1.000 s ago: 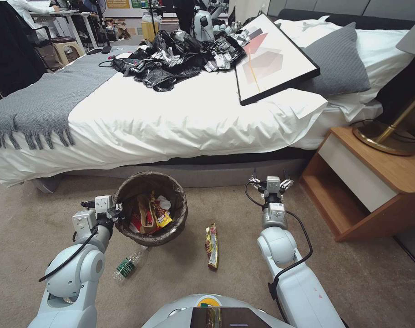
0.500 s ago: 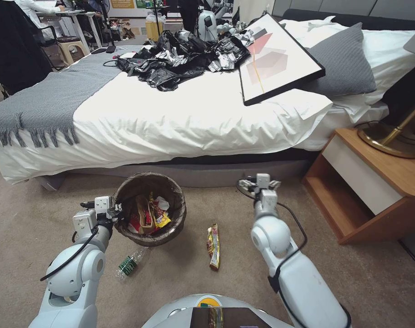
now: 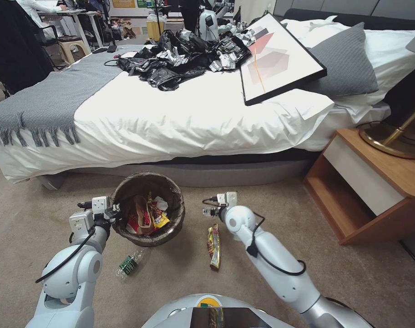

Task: Pick up the trash bin, then pick up the garbage from the floor and place it into the trash bin.

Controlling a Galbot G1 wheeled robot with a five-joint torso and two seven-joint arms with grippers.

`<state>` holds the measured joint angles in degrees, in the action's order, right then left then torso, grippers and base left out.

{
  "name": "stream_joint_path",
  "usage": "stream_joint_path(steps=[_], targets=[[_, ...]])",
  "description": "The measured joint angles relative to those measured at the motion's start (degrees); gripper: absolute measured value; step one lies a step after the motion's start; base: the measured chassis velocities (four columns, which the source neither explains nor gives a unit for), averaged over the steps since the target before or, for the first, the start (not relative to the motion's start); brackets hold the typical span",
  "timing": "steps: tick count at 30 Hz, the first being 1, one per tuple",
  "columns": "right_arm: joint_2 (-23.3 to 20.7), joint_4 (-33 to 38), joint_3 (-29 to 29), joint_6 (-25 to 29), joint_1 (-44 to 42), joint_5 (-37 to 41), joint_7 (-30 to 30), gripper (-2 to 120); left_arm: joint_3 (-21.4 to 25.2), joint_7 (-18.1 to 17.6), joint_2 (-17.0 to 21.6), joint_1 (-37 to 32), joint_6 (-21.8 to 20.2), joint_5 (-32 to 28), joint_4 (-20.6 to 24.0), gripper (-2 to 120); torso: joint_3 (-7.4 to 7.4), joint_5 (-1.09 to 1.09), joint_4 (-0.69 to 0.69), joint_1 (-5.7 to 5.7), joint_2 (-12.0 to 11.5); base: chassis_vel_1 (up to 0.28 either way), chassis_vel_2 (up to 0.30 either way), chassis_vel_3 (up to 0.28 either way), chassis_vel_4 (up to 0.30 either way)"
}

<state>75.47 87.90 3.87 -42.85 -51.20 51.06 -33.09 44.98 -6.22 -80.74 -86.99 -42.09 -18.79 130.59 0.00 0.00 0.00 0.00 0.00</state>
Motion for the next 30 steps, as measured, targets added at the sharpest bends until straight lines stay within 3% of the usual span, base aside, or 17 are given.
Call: stream_joint_path(steps=[7, 30], targets=[[1.2, -3.1, 0.0, 0.3, -2.6, -4.3, -0.2, 100, -0.3, 0.1, -0.2, 0.1, 0.0, 0.1, -0.5, 0, 0.0, -0.01, -0.01, 0.0, 0.0, 0.0, 0.0, 0.0, 0.0], [2.3, -4.9, -0.3, 0.6, -6.8, -5.0, -1.7, 100, -0.8, 0.8, -0.7, 0.8, 0.2, 0.8, -1.6, 0, -0.01, 0.0, -0.01, 0.0, 0.0, 0.0, 0.0, 0.0, 0.0]])
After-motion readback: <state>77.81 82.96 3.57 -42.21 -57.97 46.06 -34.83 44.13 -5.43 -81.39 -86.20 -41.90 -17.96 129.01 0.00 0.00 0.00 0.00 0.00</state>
